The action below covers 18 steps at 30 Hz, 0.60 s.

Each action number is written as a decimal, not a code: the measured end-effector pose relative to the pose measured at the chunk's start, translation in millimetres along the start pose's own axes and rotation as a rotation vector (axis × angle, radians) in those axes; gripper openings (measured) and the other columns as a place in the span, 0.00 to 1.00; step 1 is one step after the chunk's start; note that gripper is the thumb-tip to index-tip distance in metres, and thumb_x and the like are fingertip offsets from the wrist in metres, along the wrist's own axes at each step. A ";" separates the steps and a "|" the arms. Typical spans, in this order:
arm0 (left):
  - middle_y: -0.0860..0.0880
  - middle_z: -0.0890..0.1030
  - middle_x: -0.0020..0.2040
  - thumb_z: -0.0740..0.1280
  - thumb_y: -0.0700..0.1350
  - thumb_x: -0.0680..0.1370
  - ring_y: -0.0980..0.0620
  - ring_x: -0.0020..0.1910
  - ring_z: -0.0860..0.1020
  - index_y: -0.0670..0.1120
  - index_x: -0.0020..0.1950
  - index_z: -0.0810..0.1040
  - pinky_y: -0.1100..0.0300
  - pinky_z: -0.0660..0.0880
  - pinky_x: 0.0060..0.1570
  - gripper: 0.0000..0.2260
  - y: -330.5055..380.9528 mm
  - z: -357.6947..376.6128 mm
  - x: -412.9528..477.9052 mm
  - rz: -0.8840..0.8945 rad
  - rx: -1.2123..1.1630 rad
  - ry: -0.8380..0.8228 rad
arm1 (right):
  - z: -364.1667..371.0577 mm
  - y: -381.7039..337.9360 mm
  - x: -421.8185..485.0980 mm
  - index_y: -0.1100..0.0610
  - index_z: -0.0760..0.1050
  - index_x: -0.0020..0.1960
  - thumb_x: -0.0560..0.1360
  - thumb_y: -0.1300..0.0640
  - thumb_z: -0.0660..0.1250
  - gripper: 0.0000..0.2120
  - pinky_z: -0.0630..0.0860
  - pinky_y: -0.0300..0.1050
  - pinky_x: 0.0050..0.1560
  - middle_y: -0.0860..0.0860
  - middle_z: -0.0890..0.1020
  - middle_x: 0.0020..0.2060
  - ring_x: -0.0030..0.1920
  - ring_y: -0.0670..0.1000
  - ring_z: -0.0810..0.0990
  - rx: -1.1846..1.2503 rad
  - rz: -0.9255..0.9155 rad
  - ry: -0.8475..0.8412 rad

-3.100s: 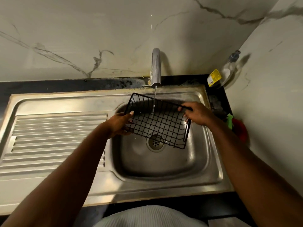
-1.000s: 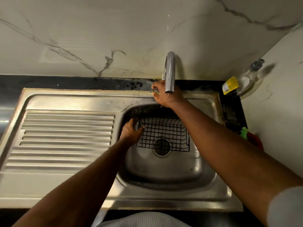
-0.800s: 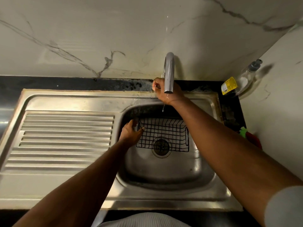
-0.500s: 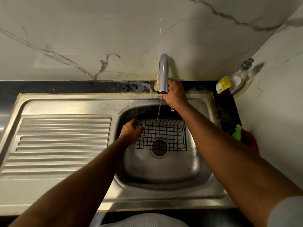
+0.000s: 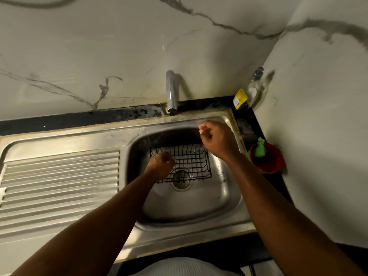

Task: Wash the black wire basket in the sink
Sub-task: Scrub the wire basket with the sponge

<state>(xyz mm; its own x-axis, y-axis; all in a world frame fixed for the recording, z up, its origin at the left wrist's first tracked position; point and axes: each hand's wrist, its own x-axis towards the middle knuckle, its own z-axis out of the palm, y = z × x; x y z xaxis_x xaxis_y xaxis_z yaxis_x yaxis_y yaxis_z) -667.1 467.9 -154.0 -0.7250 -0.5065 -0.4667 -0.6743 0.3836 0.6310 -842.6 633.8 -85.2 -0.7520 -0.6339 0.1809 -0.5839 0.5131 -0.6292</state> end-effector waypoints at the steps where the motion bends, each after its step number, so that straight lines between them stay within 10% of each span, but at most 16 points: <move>1: 0.48 0.81 0.56 0.71 0.52 0.81 0.52 0.50 0.80 0.50 0.60 0.80 0.62 0.76 0.42 0.10 3.0 3.2 -1.5 0.011 0.000 -0.017 | -8.5 4.3 -9.7 0.51 0.82 0.54 0.74 0.51 0.69 0.10 0.82 0.45 0.45 0.46 0.86 0.46 0.42 0.46 0.83 -0.013 0.027 0.046; 8: 0.48 0.81 0.55 0.70 0.50 0.81 0.53 0.46 0.80 0.49 0.60 0.80 0.66 0.73 0.32 0.09 29.1 33.6 -14.0 0.070 0.014 -0.128 | -78.7 46.1 -70.4 0.53 0.81 0.57 0.73 0.51 0.68 0.14 0.79 0.51 0.52 0.53 0.85 0.50 0.53 0.58 0.83 -0.263 0.350 0.372; 18: 0.48 0.84 0.50 0.71 0.50 0.80 0.45 0.52 0.83 0.50 0.51 0.83 0.44 0.83 0.54 0.05 31.2 67.1 -29.2 0.153 0.065 -0.196 | -101.7 86.8 -88.1 0.57 0.73 0.59 0.72 0.47 0.75 0.22 0.77 0.51 0.50 0.59 0.83 0.51 0.54 0.63 0.82 -0.361 0.605 -0.009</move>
<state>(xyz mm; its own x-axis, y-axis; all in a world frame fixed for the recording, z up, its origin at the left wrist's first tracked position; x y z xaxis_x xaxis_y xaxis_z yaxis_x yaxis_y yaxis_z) -676.4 546.5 -162.3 -0.8286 -0.2815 -0.4840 -0.5574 0.4966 0.6654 -858.2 793.1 -78.8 -0.9752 -0.1802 -0.1284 -0.1299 0.9361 -0.3268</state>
